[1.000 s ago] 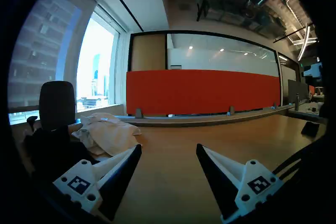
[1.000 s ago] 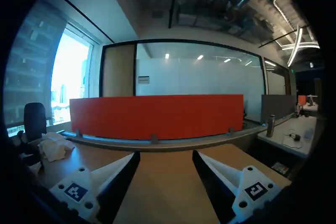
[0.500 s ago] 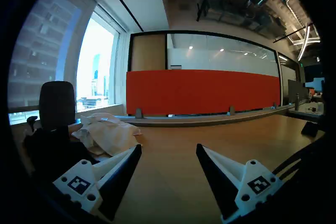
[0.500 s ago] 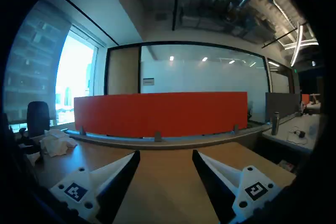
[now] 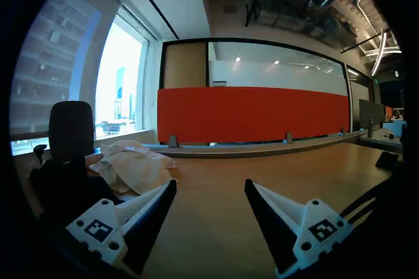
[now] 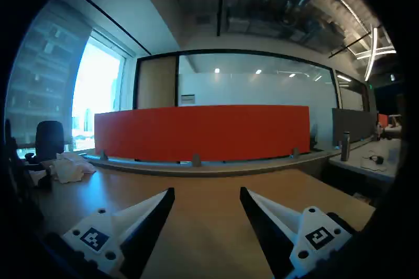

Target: Fold towel

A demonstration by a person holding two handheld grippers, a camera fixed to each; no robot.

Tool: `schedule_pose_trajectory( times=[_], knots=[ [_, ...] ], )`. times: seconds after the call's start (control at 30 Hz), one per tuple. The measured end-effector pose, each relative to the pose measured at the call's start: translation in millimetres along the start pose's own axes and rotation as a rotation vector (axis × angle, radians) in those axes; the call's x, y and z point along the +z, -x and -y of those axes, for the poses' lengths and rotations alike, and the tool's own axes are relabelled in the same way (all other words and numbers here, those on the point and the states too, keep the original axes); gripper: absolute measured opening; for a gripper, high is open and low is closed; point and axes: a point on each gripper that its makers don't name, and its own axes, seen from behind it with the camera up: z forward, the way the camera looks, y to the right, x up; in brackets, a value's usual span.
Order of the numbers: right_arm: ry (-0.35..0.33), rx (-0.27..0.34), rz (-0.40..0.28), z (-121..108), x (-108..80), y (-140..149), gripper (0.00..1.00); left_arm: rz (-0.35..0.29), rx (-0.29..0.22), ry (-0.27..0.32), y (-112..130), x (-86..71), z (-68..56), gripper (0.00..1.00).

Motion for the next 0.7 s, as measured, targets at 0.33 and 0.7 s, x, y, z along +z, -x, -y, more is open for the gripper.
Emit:
schedule_pose_trajectory(
  times=[0.33, 0.7],
  knots=[
    [0.032, 0.023, 0.003, -13, 1.1, 26, 0.96, 0.000, 0.000, 0.000, 0, 0.2, 1.0, 0.97],
    [0.028, 0.044, 0.012, -13, 4.4, 40, 0.96, 0.000, 0.000, 0.000, 0, 0.4, 0.2, 0.97]
  ],
)
